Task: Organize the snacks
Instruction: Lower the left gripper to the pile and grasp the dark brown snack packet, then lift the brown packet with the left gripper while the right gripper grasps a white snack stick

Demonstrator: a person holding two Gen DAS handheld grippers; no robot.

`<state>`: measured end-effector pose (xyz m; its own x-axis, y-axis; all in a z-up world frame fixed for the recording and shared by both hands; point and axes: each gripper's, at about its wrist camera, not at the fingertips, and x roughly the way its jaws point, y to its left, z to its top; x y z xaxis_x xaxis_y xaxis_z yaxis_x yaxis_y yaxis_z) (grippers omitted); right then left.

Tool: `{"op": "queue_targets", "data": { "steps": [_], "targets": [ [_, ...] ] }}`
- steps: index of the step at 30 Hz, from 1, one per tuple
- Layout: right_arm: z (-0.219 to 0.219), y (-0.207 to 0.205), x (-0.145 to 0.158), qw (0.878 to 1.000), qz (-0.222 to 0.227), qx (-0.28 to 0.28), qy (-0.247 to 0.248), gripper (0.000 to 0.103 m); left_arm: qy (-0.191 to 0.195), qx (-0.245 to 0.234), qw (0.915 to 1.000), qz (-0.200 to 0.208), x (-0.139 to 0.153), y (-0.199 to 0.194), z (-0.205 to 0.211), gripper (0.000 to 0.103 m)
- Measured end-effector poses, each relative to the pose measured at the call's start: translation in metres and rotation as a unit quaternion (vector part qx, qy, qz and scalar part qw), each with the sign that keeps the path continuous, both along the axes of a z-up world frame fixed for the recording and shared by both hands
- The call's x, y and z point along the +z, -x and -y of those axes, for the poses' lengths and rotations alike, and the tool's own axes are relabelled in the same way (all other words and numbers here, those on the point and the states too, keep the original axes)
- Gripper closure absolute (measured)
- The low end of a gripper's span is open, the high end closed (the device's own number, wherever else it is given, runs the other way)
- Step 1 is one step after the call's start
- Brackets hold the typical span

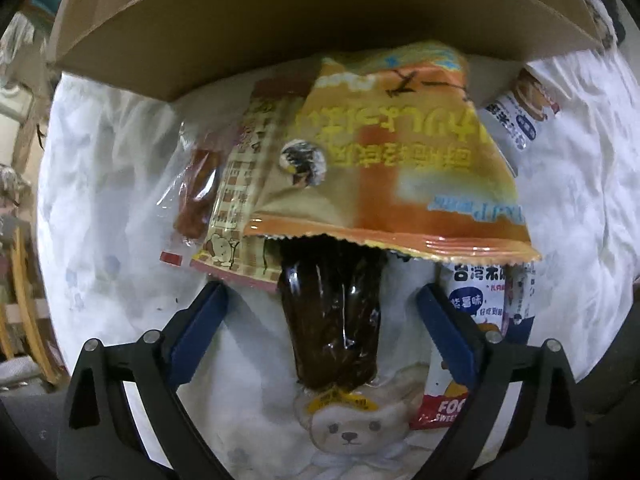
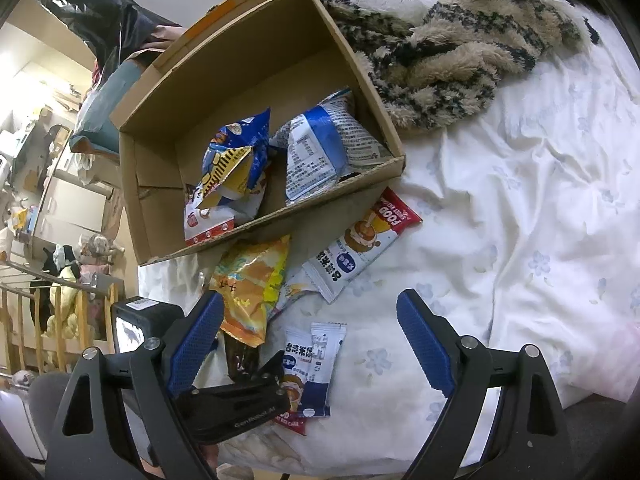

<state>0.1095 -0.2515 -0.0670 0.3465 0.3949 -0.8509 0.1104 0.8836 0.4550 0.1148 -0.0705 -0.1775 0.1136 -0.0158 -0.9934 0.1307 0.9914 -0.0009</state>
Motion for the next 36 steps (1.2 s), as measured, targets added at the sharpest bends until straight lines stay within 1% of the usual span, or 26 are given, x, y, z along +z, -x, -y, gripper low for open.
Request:
{"op": "queue_targets", "data": {
  "steps": [1,3,4,5,7,9,11,12,17,21,23,25,27,29,32,34,35,36],
  "targets": [
    [0.001,0.0,0.0,1.0,0.0,-0.002,-0.001,0.013,0.006,0.004,1.0,-0.002,0.0,-0.001,-0.002,0.012],
    [0.003,0.0,0.0,1.0,0.0,-0.006,-0.002,0.013,0.009,0.01,0.9999,0.0,0.003,-0.002,-0.008,0.027],
    [0.003,0.0,0.001,1.0,0.001,-0.007,-0.002,0.013,0.009,0.009,0.9999,0.001,0.006,-0.002,-0.008,0.032],
    [0.003,0.001,0.001,1.0,0.001,-0.007,-0.001,0.013,0.01,0.004,0.9999,0.003,0.009,0.0,-0.01,0.042],
    [0.003,0.001,0.002,1.0,0.003,-0.005,0.001,0.013,0.016,0.001,0.9999,0.002,0.013,0.004,-0.011,0.047],
    [0.002,0.001,0.002,1.0,0.003,-0.005,0.002,0.013,0.03,0.01,0.9995,-0.005,0.02,0.008,-0.015,0.052],
    [0.002,0.001,0.002,1.0,0.002,-0.004,0.0,0.013,0.064,0.022,0.9975,-0.02,0.03,0.014,-0.021,0.054],
    [0.002,0.001,0.003,1.0,0.002,-0.004,-0.001,0.013,0.073,0.023,0.9968,-0.023,0.036,0.017,-0.023,0.055],
    [0.003,0.004,0.006,1.0,0.006,-0.004,-0.009,0.013,0.09,0.017,0.9955,-0.021,0.066,0.036,-0.03,0.056],
    [0.003,0.006,0.008,1.0,0.008,-0.003,-0.011,0.012,0.113,0.021,0.993,-0.025,0.081,0.065,-0.033,0.056],
    [0.003,0.007,0.008,1.0,0.007,-0.001,-0.01,0.012,0.11,0.012,0.9939,-0.01,0.092,0.079,-0.033,0.056],
    [0.003,0.009,0.007,1.0,0.003,0.001,-0.009,0.012,0.105,0.005,0.9943,0.017,0.106,0.086,-0.035,0.056],
    [0.003,0.009,0.005,1.0,-0.004,0.002,-0.014,0.013,0.107,0.01,0.9934,0.041,0.12,0.076,-0.041,0.056],
    [0.002,0.01,0.001,1.0,-0.016,0.004,-0.018,0.012,0.102,0.021,0.9919,0.072,0.136,0.07,-0.055,0.056],
    [0.0,0.01,-0.012,0.998,-0.046,0.01,-0.033,0.013,0.089,0.036,0.9908,0.095,0.145,0.05,-0.071,0.056],
    [-0.004,0.009,-0.027,0.994,-0.082,0.02,-0.076,0.017,0.087,0.047,0.99,0.1,0.145,0.039,-0.078,0.056],
    [-0.006,0.01,-0.036,0.991,-0.101,0.025,-0.086,0.026,0.087,0.052,0.9897,0.102,0.144,0.034,-0.08,0.056],
    [-0.009,0.011,-0.041,0.99,-0.112,0.03,-0.085,0.031,0.087,0.056,0.989,0.106,0.142,0.03,-0.083,0.056]
  ]
}}
